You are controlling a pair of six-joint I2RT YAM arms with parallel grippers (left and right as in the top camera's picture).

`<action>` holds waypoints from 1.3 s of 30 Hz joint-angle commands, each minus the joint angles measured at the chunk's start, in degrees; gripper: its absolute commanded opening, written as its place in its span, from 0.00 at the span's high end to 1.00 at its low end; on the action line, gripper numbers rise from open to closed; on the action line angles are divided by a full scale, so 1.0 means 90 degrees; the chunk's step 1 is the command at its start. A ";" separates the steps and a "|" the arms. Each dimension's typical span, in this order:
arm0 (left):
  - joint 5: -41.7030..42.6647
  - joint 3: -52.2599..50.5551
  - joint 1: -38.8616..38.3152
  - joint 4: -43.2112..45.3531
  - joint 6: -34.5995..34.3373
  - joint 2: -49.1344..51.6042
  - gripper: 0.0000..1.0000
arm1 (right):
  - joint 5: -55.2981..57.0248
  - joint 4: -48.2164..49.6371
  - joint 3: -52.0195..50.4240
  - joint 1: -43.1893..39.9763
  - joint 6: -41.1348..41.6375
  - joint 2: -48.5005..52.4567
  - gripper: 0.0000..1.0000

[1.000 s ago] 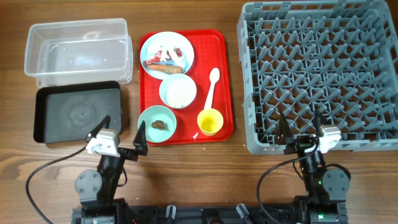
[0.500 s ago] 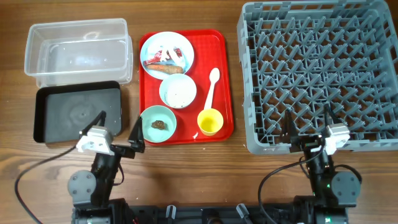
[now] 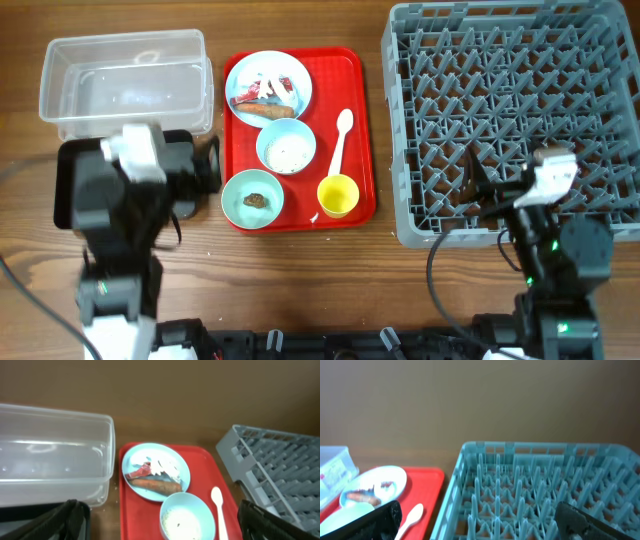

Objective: Sort waste into correct bins and load items into the dishwasher rack
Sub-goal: 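Reach the left gripper to the white plate and grasp the tissue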

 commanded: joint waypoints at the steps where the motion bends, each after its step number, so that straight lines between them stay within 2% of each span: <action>1: -0.0015 0.1817 -0.0291 -0.0738 0.0143 0.1409 0.00 | -0.0095 -0.0687 0.0879 0.0034 -0.0102 0.0600 0.00; 4: -0.0141 0.3164 -0.0590 -0.1547 0.0503 0.2470 0.00 | -0.0095 -0.1331 0.1389 0.0034 -0.0102 0.1030 0.00; 9: -0.1207 0.6018 -0.1122 -0.3451 0.0512 0.4741 0.00 | -0.0216 -0.2300 0.1989 0.0034 -0.0068 0.1668 0.00; 12: -0.1358 0.7701 -0.1314 -0.4704 0.0503 0.6193 0.00 | -0.0928 -0.2361 0.2006 0.0034 -0.0058 0.1834 0.00; 15: -0.1319 0.8587 -0.1496 -0.5251 0.0510 0.7193 0.00 | -0.1224 -0.2346 0.2006 0.0034 0.0058 0.1931 0.00; 20: -0.0860 0.8697 -0.1807 -0.5025 0.0466 0.8162 0.00 | -0.1212 -0.2412 0.2006 0.0034 0.1073 0.2028 0.00; 26: -0.0726 0.8694 -0.2125 -0.4665 0.0464 0.8738 0.00 | -0.1212 -0.2591 0.2006 0.0034 0.1105 0.2069 0.00; 29: -0.0731 0.8694 -0.2225 -0.4316 0.0131 0.8743 0.03 | -0.1212 -0.2640 0.2004 0.0034 0.1105 0.2069 0.00; 30: -0.0758 0.8694 -0.2246 -0.4204 -0.0029 0.8743 0.04 | -0.1212 -0.2647 0.2004 0.0034 0.1107 0.2069 0.00; 33: -0.1690 0.8660 -0.2259 -0.3978 -0.1404 0.8794 0.08 | -0.1209 -0.2645 0.2004 0.0034 0.1107 0.2069 0.00; 36: -0.2438 0.8660 -0.2251 -0.4014 -0.2436 0.8922 0.09 | -0.1209 -0.2647 0.2004 0.0034 0.1105 0.2069 0.00; 39: -0.2540 0.8660 -0.2251 -0.3968 -0.2902 0.9114 0.10 | -0.1205 -0.2647 0.2004 0.0034 0.1107 0.2089 0.00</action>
